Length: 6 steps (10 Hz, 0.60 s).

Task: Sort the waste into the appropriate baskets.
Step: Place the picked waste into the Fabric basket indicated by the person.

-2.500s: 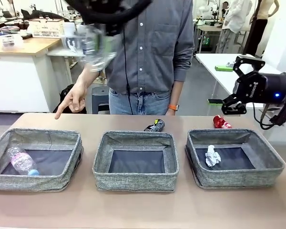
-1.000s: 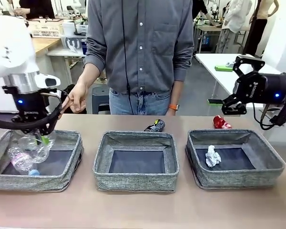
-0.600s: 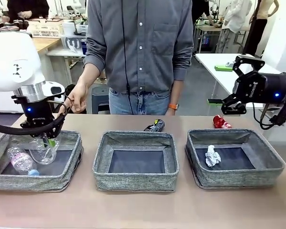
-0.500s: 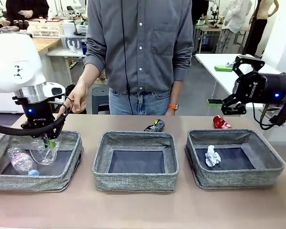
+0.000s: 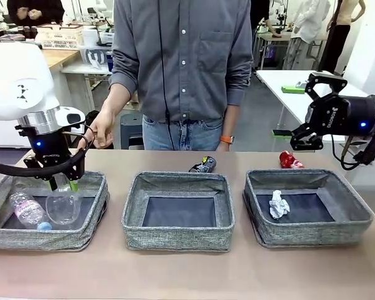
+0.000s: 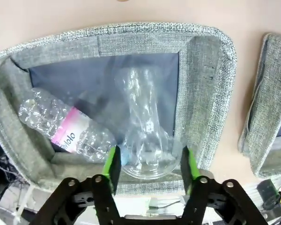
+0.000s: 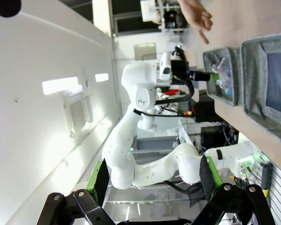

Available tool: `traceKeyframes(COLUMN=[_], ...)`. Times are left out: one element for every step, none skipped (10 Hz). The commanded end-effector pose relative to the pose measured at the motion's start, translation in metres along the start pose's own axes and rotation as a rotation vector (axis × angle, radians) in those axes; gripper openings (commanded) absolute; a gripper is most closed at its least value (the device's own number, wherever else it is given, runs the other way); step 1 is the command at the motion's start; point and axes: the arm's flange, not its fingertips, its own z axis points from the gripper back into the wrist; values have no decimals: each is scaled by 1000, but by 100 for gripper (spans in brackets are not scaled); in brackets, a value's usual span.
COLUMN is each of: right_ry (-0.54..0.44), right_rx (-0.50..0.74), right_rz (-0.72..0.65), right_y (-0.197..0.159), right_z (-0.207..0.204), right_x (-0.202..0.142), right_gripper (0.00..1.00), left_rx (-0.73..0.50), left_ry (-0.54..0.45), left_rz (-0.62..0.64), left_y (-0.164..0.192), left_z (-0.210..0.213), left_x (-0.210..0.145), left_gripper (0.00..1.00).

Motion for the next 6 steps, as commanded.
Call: traceKeyframes(right_ry=[5,5,5,5,5,5], right_rx=[-4,-4,-4,-4,-4,-4], right_rz=[3,3,3,3,3,3], right_y=[0,0,0,0,0,0], right_z=[0,0,0,0,0,0], right_x=[-1,-1,-1,-1,-1,-1], right_gripper=[100,100,100,100,100,100], left_rx=[28,25,28,30,31,32], left_ry=[-7,-8,-9,-6,-3,-1], left_rz=[10,5,2,0,-7,-10], left_y=[3,4,4,5,5,6], left_z=[3,4,4,4,4,4], left_x=[-7,-8,-8,-9,-9,-10], left_gripper=[100,100,100,100,100,100])
